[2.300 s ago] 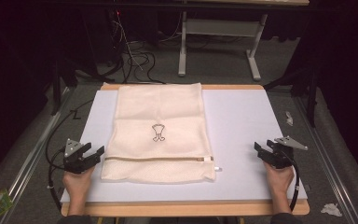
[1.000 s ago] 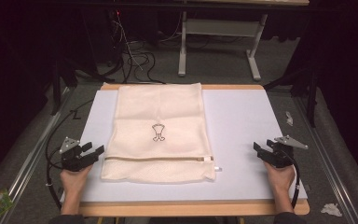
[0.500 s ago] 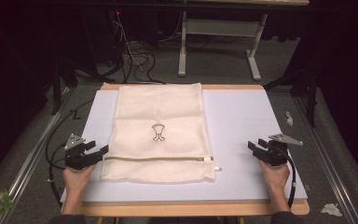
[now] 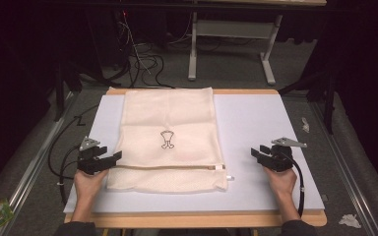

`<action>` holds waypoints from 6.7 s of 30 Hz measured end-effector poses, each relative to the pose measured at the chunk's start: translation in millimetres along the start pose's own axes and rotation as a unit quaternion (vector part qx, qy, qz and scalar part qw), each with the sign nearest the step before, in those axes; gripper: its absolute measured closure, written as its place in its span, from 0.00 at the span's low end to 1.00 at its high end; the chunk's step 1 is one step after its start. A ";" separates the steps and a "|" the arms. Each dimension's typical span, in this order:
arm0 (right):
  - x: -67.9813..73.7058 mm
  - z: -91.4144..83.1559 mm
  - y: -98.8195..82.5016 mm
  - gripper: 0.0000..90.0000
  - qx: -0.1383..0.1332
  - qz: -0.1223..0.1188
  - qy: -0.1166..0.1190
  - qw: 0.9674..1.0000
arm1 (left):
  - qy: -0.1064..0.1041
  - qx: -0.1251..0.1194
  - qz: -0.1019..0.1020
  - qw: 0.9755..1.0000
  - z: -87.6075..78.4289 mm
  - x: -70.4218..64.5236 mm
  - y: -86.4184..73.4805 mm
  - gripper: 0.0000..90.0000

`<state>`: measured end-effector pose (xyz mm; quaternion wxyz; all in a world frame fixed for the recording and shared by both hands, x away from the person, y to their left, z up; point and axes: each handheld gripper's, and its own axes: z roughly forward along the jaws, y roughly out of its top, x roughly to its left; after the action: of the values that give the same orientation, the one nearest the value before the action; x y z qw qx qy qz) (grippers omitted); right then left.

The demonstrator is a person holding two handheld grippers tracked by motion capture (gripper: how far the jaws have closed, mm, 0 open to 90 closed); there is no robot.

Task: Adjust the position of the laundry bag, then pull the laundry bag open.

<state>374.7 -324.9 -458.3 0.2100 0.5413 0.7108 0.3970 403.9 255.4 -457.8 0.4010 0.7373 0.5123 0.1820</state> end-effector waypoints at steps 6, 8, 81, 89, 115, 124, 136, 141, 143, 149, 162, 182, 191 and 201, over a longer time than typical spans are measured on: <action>10.7 10.1 5.8 0.64 0.015 -0.007 0.019 1.000 | 0.011 0.011 -0.005 1.000 5.7 -0.8 0.5 0.37; 14.5 12.9 8.0 0.64 0.020 -0.011 0.023 0.999 | 0.011 0.017 -0.005 1.000 8.0 -1.1 1.3 0.38; 75.4 72.9 41.9 0.96 0.090 -0.028 0.093 0.991 | 0.010 0.031 -0.003 0.999 32.9 -17.6 24.7 0.95; 67.3 65.9 42.0 0.96 0.081 -0.021 0.089 0.993 | -0.004 0.023 0.008 1.000 33.4 -25.7 28.7 0.95; 32.5 37.5 32.7 0.97 0.066 -0.008 0.057 0.996 | -0.038 0.022 0.034 0.998 52.9 -61.6 37.5 0.95; 24.0 29.2 30.0 0.97 0.062 -0.008 0.049 0.997 | -0.048 0.021 0.036 0.998 55.4 -67.8 37.8 0.94; 9.6 17.4 21.7 0.97 0.058 0.001 0.037 0.998 | -0.048 0.026 0.065 0.996 65.2 -89.0 41.3 0.94; 5.4 13.3 19.2 0.97 0.060 0.008 0.035 0.998 | -0.048 0.029 0.060 0.997 67.5 -93.3 39.7 0.94; 5.0 12.0 17.6 0.96 0.060 0.008 0.034 0.998 | -0.049 0.034 0.064 0.996 66.9 -96.2 39.9 0.94; 2.5 11.8 13.1 0.95 0.069 0.009 0.032 0.997 | -0.043 0.046 0.078 0.995 69.3 -98.8 36.9 0.92; 2.0 16.9 10.1 0.82 0.074 0.010 0.023 0.997 | -0.032 0.052 0.086 0.994 71.2 -100.0 33.3 0.72; 9.2 1.2 2.1 0.49 0.057 0.018 0.026 0.998 | -0.052 -0.010 0.113 0.992 36.8 -124.7 16.7 0.56; 12.7 -10.2 -13.0 0.46 0.067 0.023 0.028 0.997 | -0.074 -0.015 0.117 0.990 34.0 -141.0 2.1 0.54; 16.1 -6.0 -25.3 0.46 0.077 0.031 0.029 0.996 | -0.093 0.001 0.111 0.989 44.3 -154.5 -12.5 0.54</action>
<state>349.8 -314.4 -472.6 0.1345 0.5657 0.7279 0.3635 363.1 100.1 -472.7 0.4233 0.8040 0.3876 0.1553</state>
